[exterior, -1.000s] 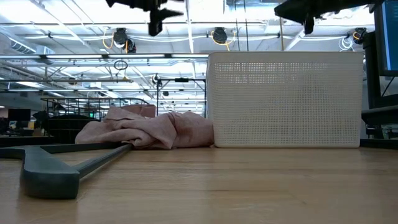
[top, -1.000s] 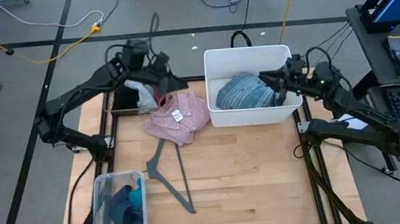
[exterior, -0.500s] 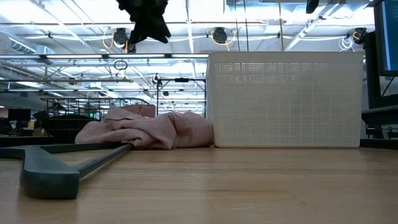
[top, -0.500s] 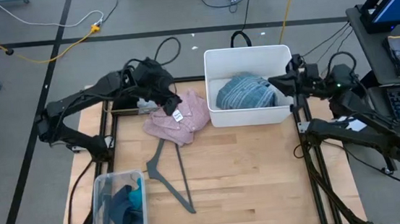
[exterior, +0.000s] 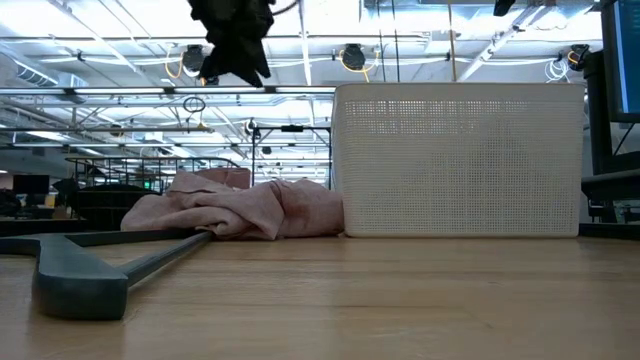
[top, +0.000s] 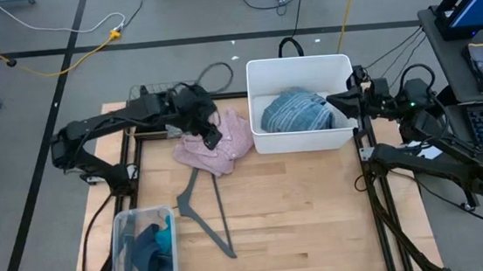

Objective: Pick & Place Cloths
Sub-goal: Put the pink shirt into the white bin

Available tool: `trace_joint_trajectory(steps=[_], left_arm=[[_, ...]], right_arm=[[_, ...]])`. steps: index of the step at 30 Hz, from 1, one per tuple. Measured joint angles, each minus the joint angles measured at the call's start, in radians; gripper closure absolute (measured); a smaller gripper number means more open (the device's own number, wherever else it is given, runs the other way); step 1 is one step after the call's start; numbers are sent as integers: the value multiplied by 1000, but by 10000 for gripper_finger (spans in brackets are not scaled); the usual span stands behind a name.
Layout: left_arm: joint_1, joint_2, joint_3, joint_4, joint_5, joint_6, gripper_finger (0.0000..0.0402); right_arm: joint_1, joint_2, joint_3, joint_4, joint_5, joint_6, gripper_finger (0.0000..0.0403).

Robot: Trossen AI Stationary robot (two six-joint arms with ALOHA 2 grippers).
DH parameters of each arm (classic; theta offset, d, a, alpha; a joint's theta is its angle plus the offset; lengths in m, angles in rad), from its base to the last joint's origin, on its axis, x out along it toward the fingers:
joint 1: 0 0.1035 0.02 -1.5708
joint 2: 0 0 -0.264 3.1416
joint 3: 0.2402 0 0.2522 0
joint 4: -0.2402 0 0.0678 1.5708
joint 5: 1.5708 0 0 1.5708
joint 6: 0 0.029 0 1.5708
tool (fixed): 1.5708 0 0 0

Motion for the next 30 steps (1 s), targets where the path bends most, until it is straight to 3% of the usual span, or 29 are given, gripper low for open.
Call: trace_joint_trajectory(steps=[10,16,25,30], left_arm=[[-35,143,0,-31,-56,9,127],[-35,223,0,-123,-56,4,55],[-32,342,0,-164,-61,-8,19],[-32,390,0,-167,-159,-46,25]], right_arm=[[0,0,0,0,0,7,402],[0,0,0,0,0,7,402],[0,0,0,0,1,8,403],[0,0,0,0,1,25,403]])
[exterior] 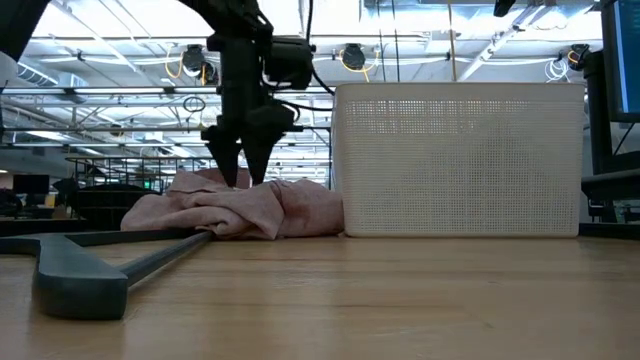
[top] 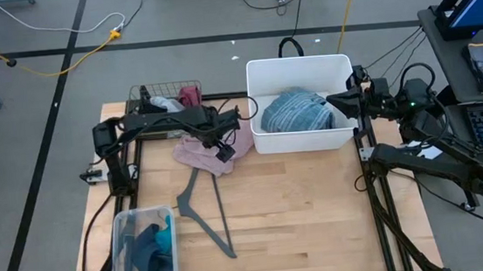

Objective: Pick & Place Cloths
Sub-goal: Put the pink shirt into the white bin

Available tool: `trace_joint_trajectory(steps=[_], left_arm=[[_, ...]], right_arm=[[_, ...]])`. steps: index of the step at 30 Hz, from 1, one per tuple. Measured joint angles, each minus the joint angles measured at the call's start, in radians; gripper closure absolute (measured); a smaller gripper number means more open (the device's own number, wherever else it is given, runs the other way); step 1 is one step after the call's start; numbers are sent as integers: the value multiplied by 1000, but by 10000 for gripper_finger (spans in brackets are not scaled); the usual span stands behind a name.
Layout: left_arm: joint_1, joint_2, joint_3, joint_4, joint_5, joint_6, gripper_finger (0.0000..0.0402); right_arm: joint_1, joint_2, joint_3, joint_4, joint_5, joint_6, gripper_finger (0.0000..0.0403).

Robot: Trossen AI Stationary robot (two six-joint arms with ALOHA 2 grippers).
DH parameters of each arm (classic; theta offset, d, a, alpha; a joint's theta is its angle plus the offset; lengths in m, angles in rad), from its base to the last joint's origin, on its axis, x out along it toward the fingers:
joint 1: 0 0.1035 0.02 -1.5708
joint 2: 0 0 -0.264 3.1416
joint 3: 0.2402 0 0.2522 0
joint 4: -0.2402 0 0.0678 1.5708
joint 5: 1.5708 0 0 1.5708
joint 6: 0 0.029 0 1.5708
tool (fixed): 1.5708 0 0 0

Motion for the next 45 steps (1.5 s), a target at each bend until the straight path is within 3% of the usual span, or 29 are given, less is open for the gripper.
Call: trace_joint_trajectory(steps=[20,40,45], left_arm=[[-4,148,5,15,-12,2,75],[-22,142,1,78,-53,-22,382],[-33,122,-1,77,-41,-18,391]], right_arm=[[0,0,0,0,0,1,403],[0,0,0,0,4,1,403],[0,0,0,0,4,1,403]])
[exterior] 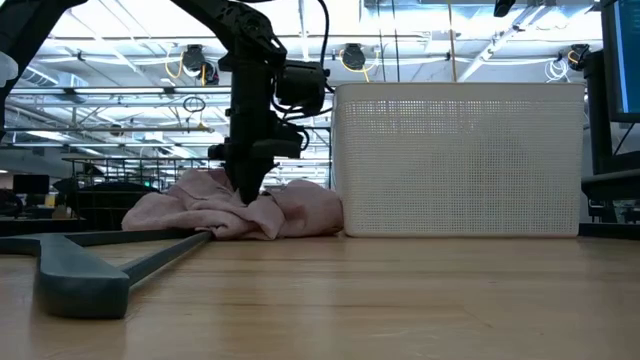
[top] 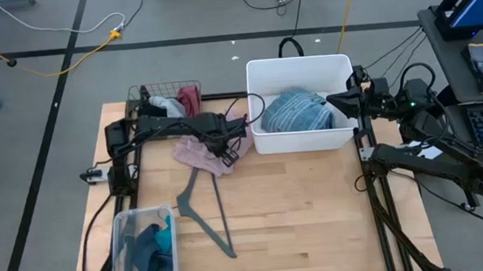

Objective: Pick & Place Cloths
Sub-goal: Put the pink shirt into the white bin

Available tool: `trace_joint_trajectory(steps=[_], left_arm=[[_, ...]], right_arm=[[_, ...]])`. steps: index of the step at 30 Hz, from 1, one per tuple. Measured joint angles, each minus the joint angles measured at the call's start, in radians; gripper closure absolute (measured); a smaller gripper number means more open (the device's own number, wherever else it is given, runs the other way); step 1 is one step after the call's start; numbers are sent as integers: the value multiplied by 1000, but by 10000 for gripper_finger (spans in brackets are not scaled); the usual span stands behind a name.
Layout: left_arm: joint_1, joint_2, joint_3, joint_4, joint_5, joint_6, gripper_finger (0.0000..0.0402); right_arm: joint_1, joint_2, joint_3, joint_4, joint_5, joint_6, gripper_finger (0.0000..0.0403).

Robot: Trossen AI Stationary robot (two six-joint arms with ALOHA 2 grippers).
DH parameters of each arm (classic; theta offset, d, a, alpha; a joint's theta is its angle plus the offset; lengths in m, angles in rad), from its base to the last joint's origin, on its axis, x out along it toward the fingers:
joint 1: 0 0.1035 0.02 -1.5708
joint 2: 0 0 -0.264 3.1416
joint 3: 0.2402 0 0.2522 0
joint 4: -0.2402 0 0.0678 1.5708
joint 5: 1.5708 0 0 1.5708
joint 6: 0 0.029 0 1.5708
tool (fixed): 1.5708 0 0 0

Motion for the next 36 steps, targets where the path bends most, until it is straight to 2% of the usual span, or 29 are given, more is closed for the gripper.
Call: trace_joint_trajectory(steps=[7,21,26,36], left_arm=[[-13,-98,-4,8,66,-11,398],[-41,-365,-1,5,103,-72,400],[-52,-433,-1,32,189,-85,401],[-140,-446,2,5,241,-144,401]], right_arm=[[0,0,0,0,0,0,403],[0,0,0,0,0,0,403],[0,0,0,1,0,0,403],[0,0,0,3,-4,26,403]])
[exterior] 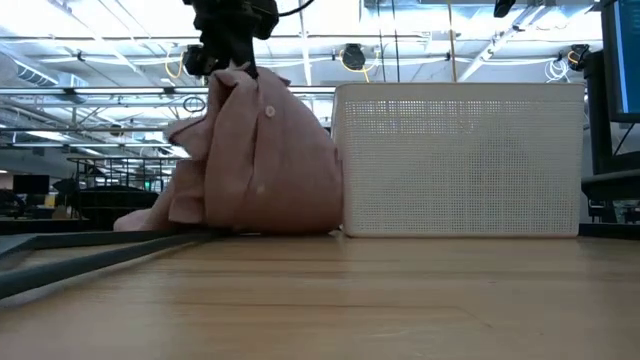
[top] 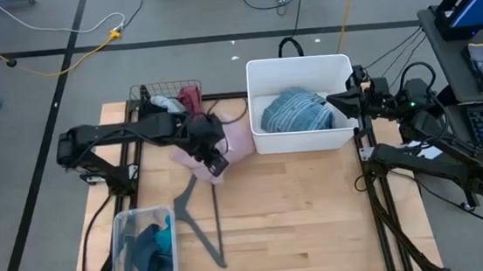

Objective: Pick & Place Cloths
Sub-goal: Put the pink shirt into the white bin

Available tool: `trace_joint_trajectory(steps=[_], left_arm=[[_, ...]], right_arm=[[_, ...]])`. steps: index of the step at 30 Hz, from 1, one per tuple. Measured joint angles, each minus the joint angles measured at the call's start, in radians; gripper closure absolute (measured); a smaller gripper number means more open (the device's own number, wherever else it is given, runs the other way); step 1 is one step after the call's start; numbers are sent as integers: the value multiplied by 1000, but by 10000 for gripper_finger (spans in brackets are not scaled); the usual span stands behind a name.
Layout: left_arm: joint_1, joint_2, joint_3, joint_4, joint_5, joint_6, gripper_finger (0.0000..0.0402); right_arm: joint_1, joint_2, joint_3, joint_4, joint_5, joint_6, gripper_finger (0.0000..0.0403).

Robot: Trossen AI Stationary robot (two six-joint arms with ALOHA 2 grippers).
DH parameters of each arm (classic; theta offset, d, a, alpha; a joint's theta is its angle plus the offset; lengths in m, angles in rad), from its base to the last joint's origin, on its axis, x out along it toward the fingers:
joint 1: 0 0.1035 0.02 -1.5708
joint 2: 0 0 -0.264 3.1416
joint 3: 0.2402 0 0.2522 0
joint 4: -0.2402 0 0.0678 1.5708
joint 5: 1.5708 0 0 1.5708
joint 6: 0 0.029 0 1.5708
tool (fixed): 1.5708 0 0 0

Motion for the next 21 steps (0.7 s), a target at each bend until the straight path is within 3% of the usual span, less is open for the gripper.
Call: trace_joint_trajectory(steps=[11,15,21], left_arm=[[-94,5,-1,31,-89,-45,401],[-114,5,-1,27,-213,-81,401],[-121,11,-1,-22,-243,-100,369]], right_arm=[[0,0,0,0,-9,0,403],[0,0,0,1,-34,21,403],[0,0,0,2,-57,29,403]])
